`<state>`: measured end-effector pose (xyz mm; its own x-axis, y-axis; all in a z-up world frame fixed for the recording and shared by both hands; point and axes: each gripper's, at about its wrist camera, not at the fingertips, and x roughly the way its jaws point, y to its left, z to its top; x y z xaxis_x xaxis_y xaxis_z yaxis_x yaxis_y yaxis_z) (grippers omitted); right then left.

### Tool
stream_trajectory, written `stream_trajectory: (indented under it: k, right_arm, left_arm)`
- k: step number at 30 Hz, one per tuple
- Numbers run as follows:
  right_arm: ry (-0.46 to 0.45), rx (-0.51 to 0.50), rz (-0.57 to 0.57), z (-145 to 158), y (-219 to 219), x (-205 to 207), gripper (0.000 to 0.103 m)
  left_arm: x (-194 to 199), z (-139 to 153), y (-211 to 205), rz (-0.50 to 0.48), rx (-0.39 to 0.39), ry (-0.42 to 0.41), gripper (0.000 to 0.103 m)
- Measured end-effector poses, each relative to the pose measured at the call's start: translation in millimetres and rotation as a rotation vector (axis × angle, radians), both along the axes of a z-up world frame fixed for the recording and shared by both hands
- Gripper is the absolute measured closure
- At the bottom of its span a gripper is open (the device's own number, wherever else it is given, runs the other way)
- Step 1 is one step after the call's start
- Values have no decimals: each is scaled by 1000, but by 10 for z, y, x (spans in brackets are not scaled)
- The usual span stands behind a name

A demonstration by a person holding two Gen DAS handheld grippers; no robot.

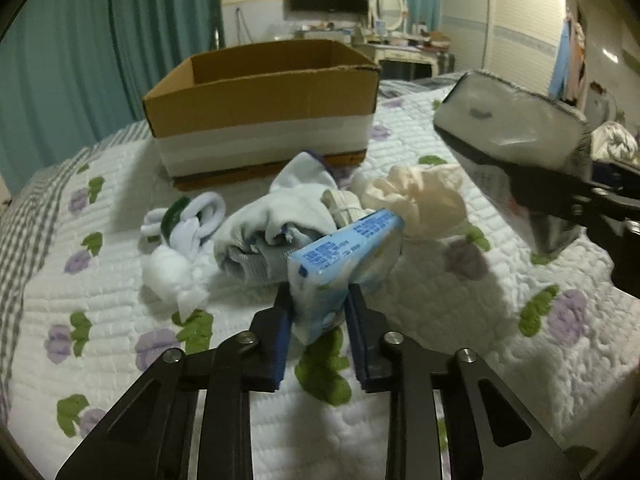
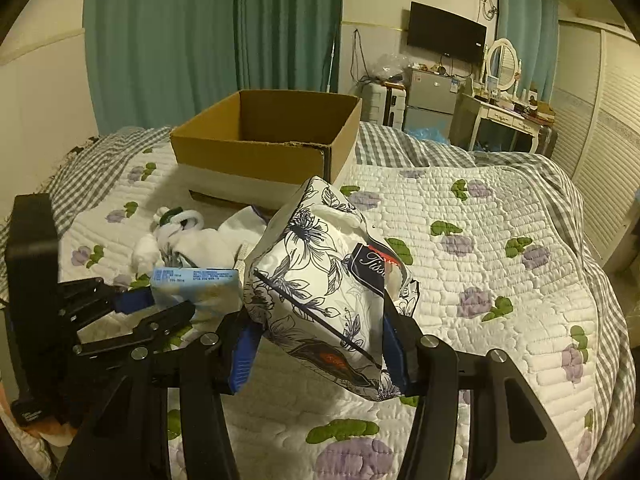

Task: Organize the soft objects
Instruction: 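Carry both tissue packs over the box and open both tools to drop them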

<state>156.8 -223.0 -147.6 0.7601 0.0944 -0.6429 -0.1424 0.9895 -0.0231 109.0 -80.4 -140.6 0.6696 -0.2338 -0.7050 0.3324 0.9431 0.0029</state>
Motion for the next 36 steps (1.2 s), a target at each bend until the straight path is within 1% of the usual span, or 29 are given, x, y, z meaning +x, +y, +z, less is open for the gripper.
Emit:
stream_trajectory:
  k: [3,7,13,17,19,21,24,30,33,36]
  right_arm:
    - [-3,-4,-5,36,27,-43,50]
    - [-32,-26,-4,192,134,-152,50]
    - [-91,-70,-1,555,300,-276,50]
    - [-140,-87,4,827,370,-286,50]
    - [-166,-84,12,963,396,-259,50]
    - [-185,-81,20,1074,423,-189,50]
    - [-206,-82,36,1201,446,-40,50]
    - [-227,-60,48,1430,416,518,50]
    - [-223,-32,64,1487,406,893,50]
    - [-217,-10,78,1455,414,1236,50]
  left_arm:
    - [-104,125,46,-2,-8,-15,80]
    - [-222,362,135,-4,-30,-40,80]
    - [-299,771,212,5,-30,-114,80]
    - [-325,1102,345,12,-41,-185,80]
    - [-301,1217,390,18,-39,-215,80]
    - [-231,1327,439,28,-37,-240,80]
    - [-63,1457,482,43,-34,-253,80]
    - [384,1671,450,54,-32,-300,79]
    - [741,1668,384,66,-19,-303,79]
    - [1144,1551,303,68,-4,-291,79]
